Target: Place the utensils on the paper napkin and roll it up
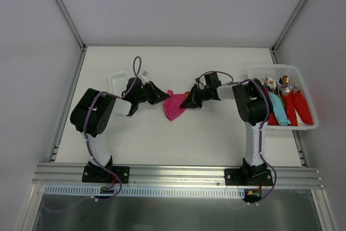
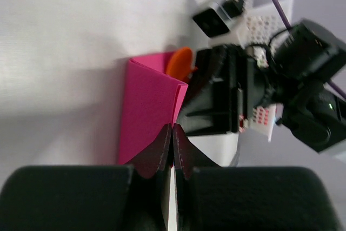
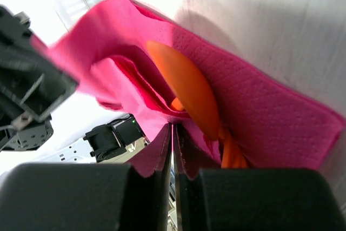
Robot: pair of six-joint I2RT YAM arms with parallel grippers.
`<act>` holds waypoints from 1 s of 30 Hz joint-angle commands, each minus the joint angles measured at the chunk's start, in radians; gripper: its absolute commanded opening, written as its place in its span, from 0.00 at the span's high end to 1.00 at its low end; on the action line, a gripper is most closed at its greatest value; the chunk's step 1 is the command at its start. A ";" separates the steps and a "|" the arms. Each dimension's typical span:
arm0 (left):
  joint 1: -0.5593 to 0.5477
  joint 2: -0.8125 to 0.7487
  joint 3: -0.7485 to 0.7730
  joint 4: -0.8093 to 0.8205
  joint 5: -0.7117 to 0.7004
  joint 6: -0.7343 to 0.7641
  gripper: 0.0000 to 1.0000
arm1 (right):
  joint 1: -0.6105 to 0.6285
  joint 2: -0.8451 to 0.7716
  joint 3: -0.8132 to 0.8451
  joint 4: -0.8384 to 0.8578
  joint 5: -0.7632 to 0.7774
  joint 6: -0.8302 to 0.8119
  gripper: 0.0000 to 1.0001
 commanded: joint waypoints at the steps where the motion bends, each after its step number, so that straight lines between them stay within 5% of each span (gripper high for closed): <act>1: -0.039 -0.011 0.034 0.108 0.106 0.047 1.00 | 0.004 0.081 -0.022 -0.145 0.117 0.006 0.92; 30: -0.189 0.138 -0.079 0.315 0.251 -0.056 1.00 | 0.001 0.087 -0.025 -0.153 0.138 0.011 0.93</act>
